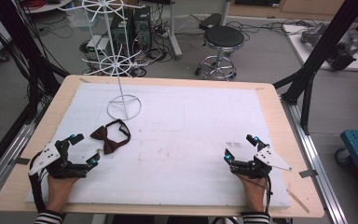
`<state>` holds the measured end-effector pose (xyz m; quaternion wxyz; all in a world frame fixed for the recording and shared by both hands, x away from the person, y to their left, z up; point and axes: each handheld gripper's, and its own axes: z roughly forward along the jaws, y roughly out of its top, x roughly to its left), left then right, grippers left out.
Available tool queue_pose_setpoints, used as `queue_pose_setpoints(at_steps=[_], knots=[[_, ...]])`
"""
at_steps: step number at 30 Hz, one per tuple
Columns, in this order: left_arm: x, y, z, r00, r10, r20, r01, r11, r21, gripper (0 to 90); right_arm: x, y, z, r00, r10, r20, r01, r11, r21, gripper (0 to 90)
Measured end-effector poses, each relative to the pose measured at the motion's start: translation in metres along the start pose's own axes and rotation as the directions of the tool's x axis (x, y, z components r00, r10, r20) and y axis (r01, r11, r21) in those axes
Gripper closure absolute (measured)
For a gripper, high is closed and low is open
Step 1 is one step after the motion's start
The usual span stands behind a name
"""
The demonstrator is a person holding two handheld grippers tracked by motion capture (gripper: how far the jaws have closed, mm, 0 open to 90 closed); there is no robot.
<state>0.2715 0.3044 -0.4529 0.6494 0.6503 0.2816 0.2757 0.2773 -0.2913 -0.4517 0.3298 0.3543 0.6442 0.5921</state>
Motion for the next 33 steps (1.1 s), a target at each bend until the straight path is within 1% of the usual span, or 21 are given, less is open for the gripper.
queue_pose_setpoints(at_steps=[2,5,7,8,12,16,21,26,28,30,32,33], knots=[[-0.0001,0.0001,0.0002,1.0,0.0,0.001,0.0,1.0,0.001,1.7,-0.0013,-0.0001,0.0,1.0,-0.005,-0.001,0.005,1.0,-0.008,0.7],[-0.001,0.0002,0.0005,1.0,0.009,0.002,-0.009,1.0,0.004,1.7,-0.0002,0.0,-0.0001,1.0,-0.008,0.001,0.008,1.0,-0.003,0.7],[-0.0001,0.0002,0.0003,1.0,0.003,0.0,-0.003,1.0,0.006,1.7,-0.0009,0.0,0.0001,0.9999,-0.014,0.003,0.014,1.0,-0.009,0.7],[-0.0002,0.0002,0.0002,1.0,0.002,0.0,-0.002,1.0,0.006,1.7,-0.0003,-0.0001,-0.0002,1.0,-0.009,0.001,0.009,1.0,-0.006,0.7],[0.0,0.0003,0.0003,1.0,0.003,0.0,-0.003,1.0,0.006,1.7,0.0003,-0.0001,-0.0006,0.9998,-0.019,0.006,0.019,1.0,-0.01,0.7],[0.0007,0.0002,0.0004,1.0,-0.007,-0.002,0.007,1.0,0.003,1.7,-0.0001,-0.0003,-0.0009,1.0,-0.005,0.007,0.005,1.0,-0.01,0.7],[0.0004,0.0004,0.0004,1.0,0.0,0.001,0.0,1.0,0.005,1.7,-0.0002,-0.0003,-0.001,1.0,-0.004,0.006,0.004,1.0,-0.012,0.7],[0.0015,0.0005,0.0003,0.9999,-0.012,0.012,0.012,0.9999,0.001,1.7,-0.0002,-0.0004,-0.001,1.0,-0.004,0.006,0.004,1.0,-0.012,0.7],[0.0022,0.0007,0.0001,1.0,-0.003,0.007,0.003,1.0,0.003,1.7,-0.0003,-0.0004,-0.0013,0.9999,-0.007,0.008,0.007,1.0,-0.013,0.7],[0.0034,0.0022,-0.0005,1.0,0.006,0.007,-0.006,0.9999,0.016,1.7,-0.0008,-0.0004,-0.0012,0.9999,-0.012,0.01,0.012,1.0,-0.018,0.7],[0.0058,0.0086,-0.0006,0.9996,0.012,0.025,-0.013,0.9995,0.028,1.7,-0.0007,-0.0005,-0.0017,1.0,-0.001,0.009,0.001,1.0,-0.02,0.7],[0.0058,0.0086,-0.0006,0.9996,0.012,0.025,-0.013,0.9995,0.028,1.7,-0.0007,-0.0007,-0.002,1.0,0.0,0.009,0.0,1.0,-0.023,0.7]])
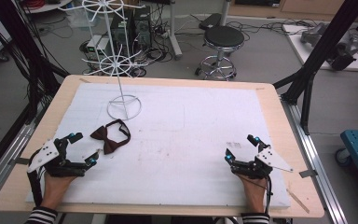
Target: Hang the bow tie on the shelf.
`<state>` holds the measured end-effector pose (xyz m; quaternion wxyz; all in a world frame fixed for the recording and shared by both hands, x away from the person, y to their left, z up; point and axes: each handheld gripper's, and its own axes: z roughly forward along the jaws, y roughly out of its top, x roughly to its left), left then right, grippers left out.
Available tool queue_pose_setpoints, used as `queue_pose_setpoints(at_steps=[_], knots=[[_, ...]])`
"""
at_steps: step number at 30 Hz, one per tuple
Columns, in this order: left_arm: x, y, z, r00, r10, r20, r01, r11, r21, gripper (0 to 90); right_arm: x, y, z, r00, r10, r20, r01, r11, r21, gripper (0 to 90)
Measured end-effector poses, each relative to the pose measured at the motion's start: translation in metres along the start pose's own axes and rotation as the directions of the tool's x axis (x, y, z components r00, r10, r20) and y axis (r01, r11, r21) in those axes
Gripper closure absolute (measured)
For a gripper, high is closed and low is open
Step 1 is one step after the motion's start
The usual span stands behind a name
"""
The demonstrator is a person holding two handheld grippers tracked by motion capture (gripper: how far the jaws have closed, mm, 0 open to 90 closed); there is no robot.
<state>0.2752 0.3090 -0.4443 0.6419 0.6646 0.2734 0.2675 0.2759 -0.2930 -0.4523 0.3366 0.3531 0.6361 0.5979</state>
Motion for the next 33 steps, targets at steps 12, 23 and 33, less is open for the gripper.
queue_pose_setpoints(at_steps=[12,23,33], knots=[[0.012,0.032,0.018,0.9878,0.058,0.145,-0.079,0.9865,0.143,1.7,-0.001,-0.001,-0.002,1.0,0.007,0.001,-0.007,1.0,-0.026,0.7],[0.026,0.056,0.039,0.9717,0.119,0.204,-0.175,0.9421,0.286,1.7,-0.001,-0.001,-0.002,0.9999,0.01,0.002,-0.01,1.0,-0.024,0.7],[0.037,0.07,0.055,0.9461,0.154,0.285,-0.262,0.8808,0.394,1.7,-0.001,-0.001,-0.002,1.0,0.007,0.002,-0.006,1.0,-0.027,0.7]])
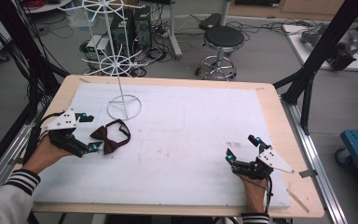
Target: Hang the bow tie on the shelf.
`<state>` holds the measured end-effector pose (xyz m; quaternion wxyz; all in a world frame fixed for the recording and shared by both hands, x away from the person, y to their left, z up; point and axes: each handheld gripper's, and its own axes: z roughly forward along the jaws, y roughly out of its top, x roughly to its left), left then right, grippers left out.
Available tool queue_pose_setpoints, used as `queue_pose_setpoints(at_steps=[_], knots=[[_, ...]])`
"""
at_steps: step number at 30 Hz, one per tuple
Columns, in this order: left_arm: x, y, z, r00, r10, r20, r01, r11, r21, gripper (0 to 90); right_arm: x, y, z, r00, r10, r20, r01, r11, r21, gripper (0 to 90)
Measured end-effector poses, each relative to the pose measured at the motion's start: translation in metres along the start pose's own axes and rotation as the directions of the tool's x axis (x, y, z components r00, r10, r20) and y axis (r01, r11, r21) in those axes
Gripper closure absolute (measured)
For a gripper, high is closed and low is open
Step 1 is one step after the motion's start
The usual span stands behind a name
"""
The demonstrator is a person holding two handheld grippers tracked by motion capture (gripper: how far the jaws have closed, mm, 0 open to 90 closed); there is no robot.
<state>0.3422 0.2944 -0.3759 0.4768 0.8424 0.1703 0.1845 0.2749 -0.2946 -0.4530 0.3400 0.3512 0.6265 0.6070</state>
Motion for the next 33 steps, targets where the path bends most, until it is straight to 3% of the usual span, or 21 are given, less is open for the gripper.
queue_pose_setpoints(at_steps=[2,3,12,18,21,23,25,26,27,28,30,33], knots=[[0.002,0.0,0.003,0.9998,0.016,0.013,-0.017,0.9995,0.027,1.7,0.0,0.0,0.0,1.0,-0.003,0.002,0.003,1.0,0.0,0.7],[0.004,0.001,0.005,0.9993,0.033,0.017,-0.034,0.9975,0.062,1.7,0.0,0.0,0.0,1.0,-0.002,0.001,0.002,1.0,-0.002,0.7],[0.012,0.007,0.012,0.9968,0.063,0.049,-0.069,0.9887,0.133,1.7,0.0,0.0,0.0,1.0,-0.002,0.002,0.002,1.0,0.0,0.7],[0.014,0.014,0.022,0.9878,0.109,0.111,-0.133,0.9642,0.23,1.8,0.0,0.0,0.0,1.0,-0.003,0.0,0.003,1.0,-0.002,0.7],[0.015,0.016,0.026,0.9836,0.127,0.128,-0.155,0.9583,0.24,1.7,0.0,0.0,0.0,1.0,-0.003,0.0,0.003,1.0,-0.002,0.7],[0.016,0.017,0.029,0.9759,0.158,0.15,-0.192,0.9501,0.246,1.8,0.0,0.0,0.0,1.0,-0.003,0.0,0.003,1.0,-0.002,0.7],[0.016,0.016,0.03,0.9752,0.163,0.15,-0.197,0.9474,0.252,1.8,0.0,0.0,0.0,1.0,-0.002,0.0,0.002,1.0,-0.002,0.7],[0.017,0.014,0.033,0.9716,0.173,0.161,-0.213,0.9373,0.276,1.8,0.0,0.0,0.0,1.0,0.001,0.001,-0.001,1.0,-0.002,0.7],[0.017,0.014,0.033,0.9716,0.173,0.161,-0.213,0.9373,0.276,1.8,0.0,0.0,0.0,1.0,0.001,0.001,-0.001,1.0,-0.002,0.7],[0.019,0.016,0.034,0.9662,0.19,0.174,-0.237,0.9212,0.309,1.8,0.0,0.0,0.0,1.0,-0.002,-0.001,0.002,1.0,-0.002,0.7],[0.02,0.017,0.035,0.9663,0.186,0.178,-0.235,0.9207,0.312,1.8,0.0,0.0,0.0,1.0,-0.001,-0.001,0.001,1.0,-0.002,0.7],[0.021,0.019,0.039,0.9602,0.195,0.2,-0.253,0.91,0.328,1.8,0.0,0.0,0.0,1.0,0.0,-0.001,0.0,1.0,-0.002,0.7]])
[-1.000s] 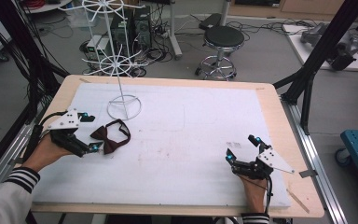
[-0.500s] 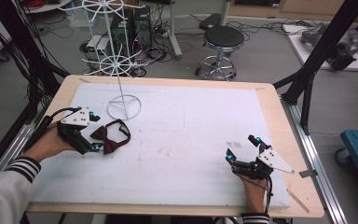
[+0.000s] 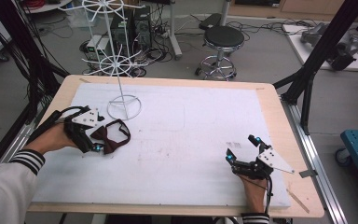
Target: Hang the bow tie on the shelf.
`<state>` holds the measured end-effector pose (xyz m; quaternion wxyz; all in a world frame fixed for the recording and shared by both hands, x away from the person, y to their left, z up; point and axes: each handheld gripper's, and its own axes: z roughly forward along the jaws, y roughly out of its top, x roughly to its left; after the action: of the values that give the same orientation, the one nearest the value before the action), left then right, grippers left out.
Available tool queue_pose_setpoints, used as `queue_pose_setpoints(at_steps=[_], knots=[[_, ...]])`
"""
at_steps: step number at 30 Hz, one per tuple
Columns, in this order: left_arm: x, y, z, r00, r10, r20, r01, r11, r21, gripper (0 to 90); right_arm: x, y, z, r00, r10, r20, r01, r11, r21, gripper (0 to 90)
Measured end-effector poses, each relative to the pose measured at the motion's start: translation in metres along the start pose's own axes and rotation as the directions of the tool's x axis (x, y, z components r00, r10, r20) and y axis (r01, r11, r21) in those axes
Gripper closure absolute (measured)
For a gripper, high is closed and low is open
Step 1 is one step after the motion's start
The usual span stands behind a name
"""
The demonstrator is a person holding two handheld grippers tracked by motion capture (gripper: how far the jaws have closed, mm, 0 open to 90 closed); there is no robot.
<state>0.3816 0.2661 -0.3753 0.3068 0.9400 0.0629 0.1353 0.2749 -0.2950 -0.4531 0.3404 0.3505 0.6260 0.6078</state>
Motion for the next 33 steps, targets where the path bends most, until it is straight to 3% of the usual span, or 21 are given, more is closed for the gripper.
queue_pose_setpoints(at_steps=[7,14,16,17,18,24,33], knots=[[0.005,-0.005,0.011,0.9999,0.003,0.017,-0.004,0.9984,0.057,1.8,0.0,0.0,0.0,1.0,0.003,-0.001,-0.003,1.0,0.001,0.7],[0.009,-0.009,0.019,0.9993,-0.008,0.036,0.005,0.9966,0.082,1.9,0.0,0.0,0.0,1.0,-0.002,0.0,0.002,1.0,0.0,0.7],[0.009,-0.009,0.022,0.9991,0.002,0.043,-0.006,0.9963,0.086,3.1,0.0,0.0,0.0,1.0,-0.002,0.001,0.002,1.0,0.0,0.7],[0.009,-0.01,0.023,0.9974,0.022,0.069,-0.029,0.9954,0.092,10.9,0.0,0.0,0.0,1.0,-0.003,0.002,0.003,1.0,0.001,0.7],[0.009,-0.01,0.023,0.9974,0.022,0.069,-0.029,0.9954,0.092,12.8,0.0,0.0,0.0,1.0,-0.002,0.001,0.002,1.0,0.002,0.7],[0.01,-0.012,0.031,0.9959,0.039,0.082,-0.05,0.9884,0.144,12.8,0.0,0.0,0.0,1.0,-0.002,0.001,0.002,1.0,0.001,0.7],[0.009,-0.014,0.039,0.9957,0.022,0.09,-0.037,0.9853,0.167,14.7,0.0,0.0,0.0,1.0,0.004,0.0,-0.004,1.0,0.003,0.7]])
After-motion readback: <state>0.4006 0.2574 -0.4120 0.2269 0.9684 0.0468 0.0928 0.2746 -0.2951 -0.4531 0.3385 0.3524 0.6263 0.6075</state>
